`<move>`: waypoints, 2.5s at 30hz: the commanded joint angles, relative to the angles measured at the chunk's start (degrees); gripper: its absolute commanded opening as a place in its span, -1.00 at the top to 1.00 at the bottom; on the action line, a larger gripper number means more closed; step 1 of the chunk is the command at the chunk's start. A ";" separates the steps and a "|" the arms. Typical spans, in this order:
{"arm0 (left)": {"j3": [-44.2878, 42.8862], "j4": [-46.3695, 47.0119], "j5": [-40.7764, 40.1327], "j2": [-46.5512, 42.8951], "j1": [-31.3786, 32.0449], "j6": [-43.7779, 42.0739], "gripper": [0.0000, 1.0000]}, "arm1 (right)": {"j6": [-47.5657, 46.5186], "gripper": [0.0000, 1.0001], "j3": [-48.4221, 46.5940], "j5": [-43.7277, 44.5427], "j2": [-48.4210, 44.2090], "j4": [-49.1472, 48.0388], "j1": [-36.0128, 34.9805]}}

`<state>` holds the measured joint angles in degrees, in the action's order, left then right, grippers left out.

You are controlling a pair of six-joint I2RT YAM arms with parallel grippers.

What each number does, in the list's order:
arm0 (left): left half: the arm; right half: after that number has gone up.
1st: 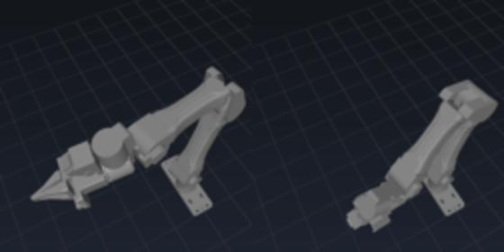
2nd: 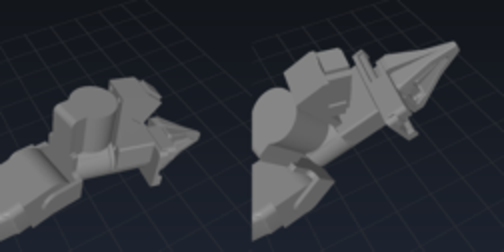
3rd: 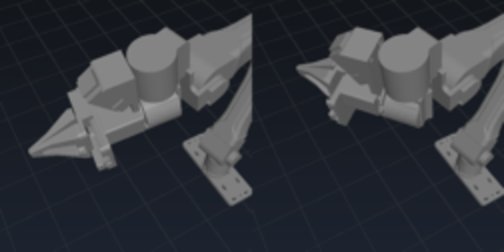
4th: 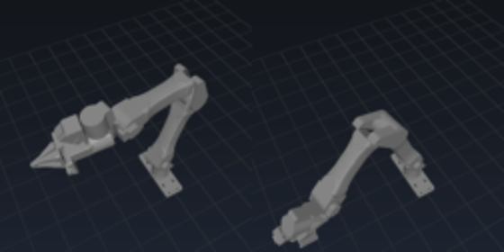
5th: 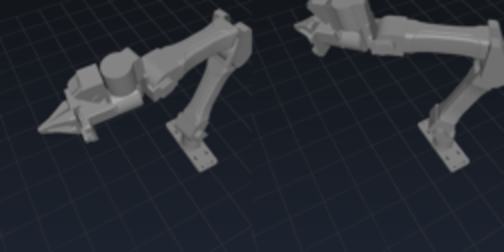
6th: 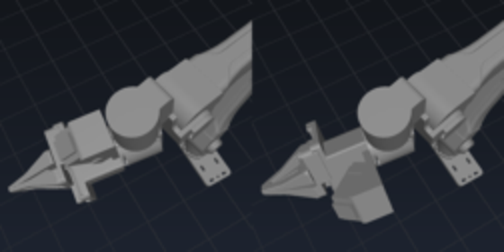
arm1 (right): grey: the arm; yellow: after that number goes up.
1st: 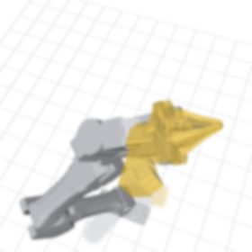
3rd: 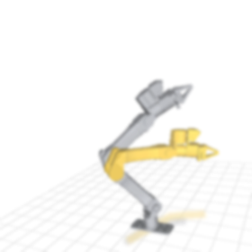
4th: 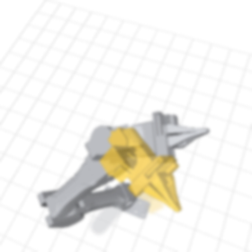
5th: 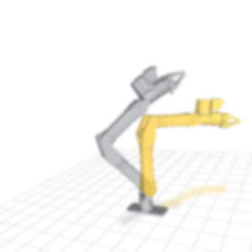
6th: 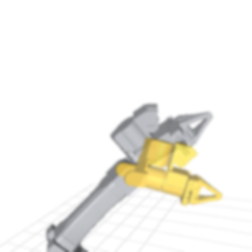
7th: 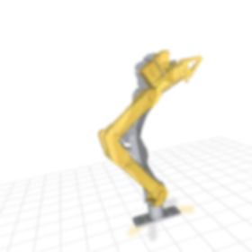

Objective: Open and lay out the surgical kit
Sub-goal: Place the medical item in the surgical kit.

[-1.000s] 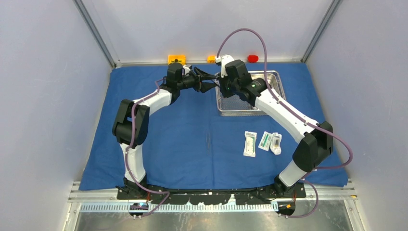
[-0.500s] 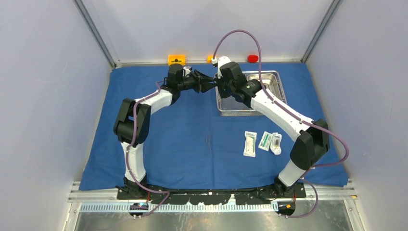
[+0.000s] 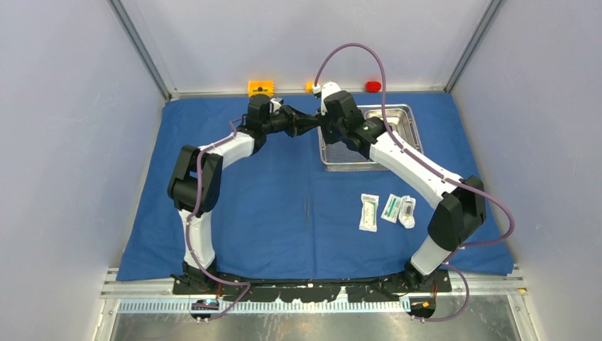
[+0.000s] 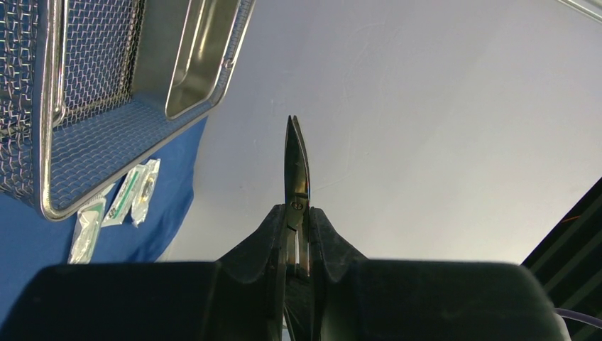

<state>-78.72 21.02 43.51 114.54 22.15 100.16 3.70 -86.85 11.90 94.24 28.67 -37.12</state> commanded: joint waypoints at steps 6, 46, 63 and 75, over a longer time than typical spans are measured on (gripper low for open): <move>-0.39 4.04 0.48 -1.17 0.37 -0.35 1.00 | 2.42 0.70 -0.23 -6.95 0.59 -0.84 -0.93; 25.78 -62.57 -29.41 -41.40 -2.94 -79.99 1.00 | -6.72 -0.11 22.26 -22.16 -23.24 -4.95 18.91; 27.17 -63.21 -34.04 -35.74 -6.50 -82.72 1.00 | -5.46 -0.11 28.14 -25.78 -26.70 -8.61 18.97; 27.28 -60.58 -33.96 -31.64 -6.77 -82.86 1.00 | -6.69 -0.11 28.23 -26.05 -26.89 -7.88 19.90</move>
<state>-51.27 -41.60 10.07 82.59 15.62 17.98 -2.13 -58.48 -13.65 69.23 23.14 -18.06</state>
